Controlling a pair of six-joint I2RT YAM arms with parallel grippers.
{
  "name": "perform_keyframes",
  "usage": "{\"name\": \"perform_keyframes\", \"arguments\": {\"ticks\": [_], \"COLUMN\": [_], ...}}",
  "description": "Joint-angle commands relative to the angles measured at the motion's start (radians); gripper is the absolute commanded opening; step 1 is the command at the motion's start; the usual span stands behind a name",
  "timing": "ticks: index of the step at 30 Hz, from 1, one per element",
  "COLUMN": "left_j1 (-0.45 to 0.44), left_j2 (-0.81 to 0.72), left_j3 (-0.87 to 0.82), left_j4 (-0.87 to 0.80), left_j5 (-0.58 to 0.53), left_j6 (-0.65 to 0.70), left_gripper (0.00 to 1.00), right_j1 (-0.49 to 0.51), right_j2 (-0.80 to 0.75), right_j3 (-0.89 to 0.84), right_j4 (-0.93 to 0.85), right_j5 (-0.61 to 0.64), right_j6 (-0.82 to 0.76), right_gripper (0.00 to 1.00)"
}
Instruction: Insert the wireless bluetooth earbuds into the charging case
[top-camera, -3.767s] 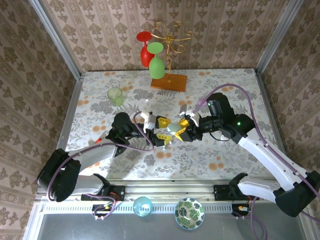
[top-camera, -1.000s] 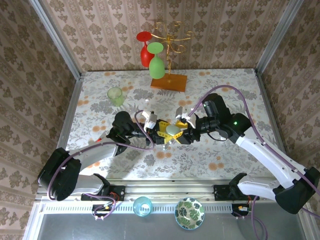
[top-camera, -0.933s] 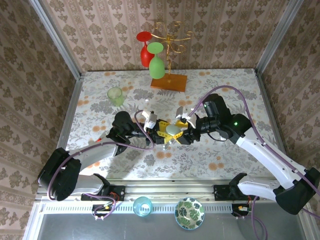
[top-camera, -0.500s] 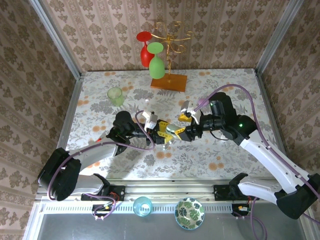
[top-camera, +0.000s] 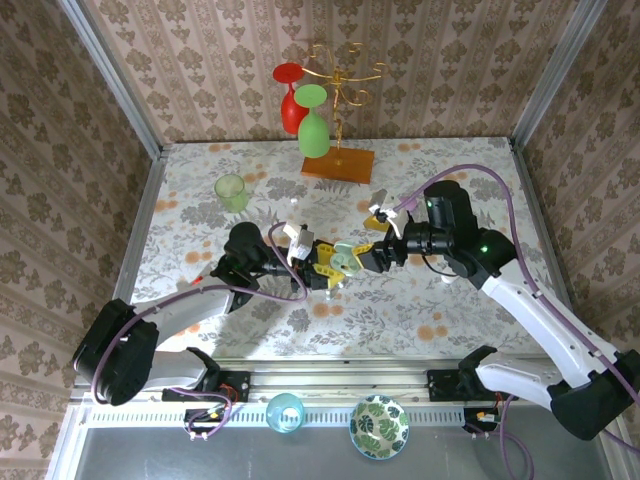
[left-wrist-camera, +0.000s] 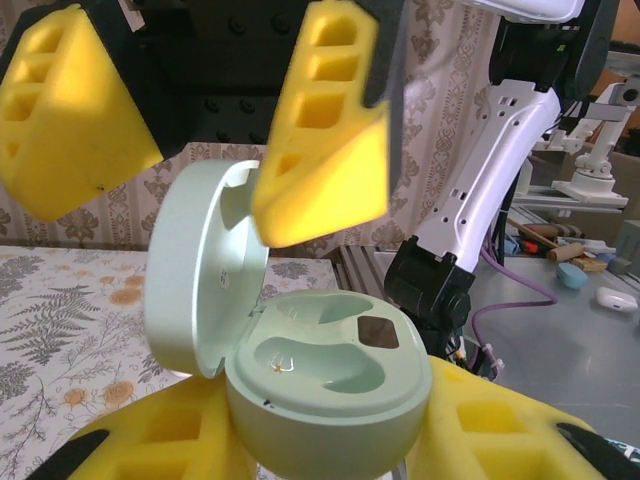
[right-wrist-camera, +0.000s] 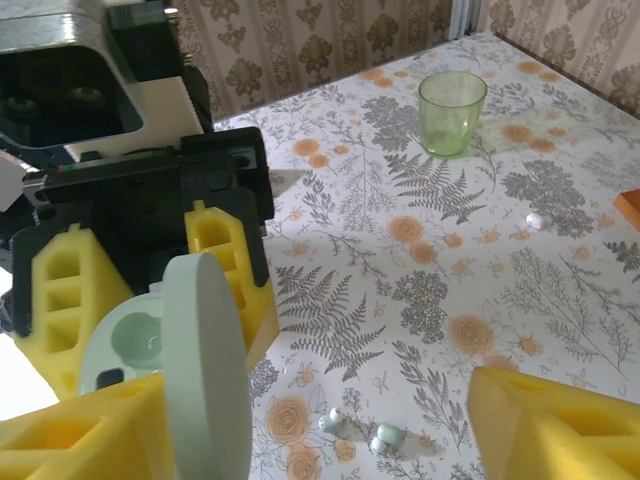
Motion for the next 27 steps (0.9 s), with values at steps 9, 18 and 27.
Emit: {"name": "perform_keyframes", "arguments": {"ticks": [9,18,27], "left_j1": [0.087,0.130,0.130], "left_j2": [-0.051,-0.136,-0.185], "left_j3": [-0.056,-0.120,-0.112], "left_j4": [0.057,0.095,0.060], "left_j5": [-0.215,-0.346,-0.343], "left_j6": [0.038,0.052,0.047], "left_gripper": [0.24,0.24,0.24], "right_j1": [-0.005,-0.119,-0.118], "right_j2": [-0.178,-0.222,0.051], "right_j3": [-0.103,-0.252,-0.288], "right_j4": [0.220,0.346,0.264], "right_j5": [0.092,0.457,0.436], "right_j6": [0.155,0.442,0.641], "right_gripper": [1.00,1.00,0.94]}}
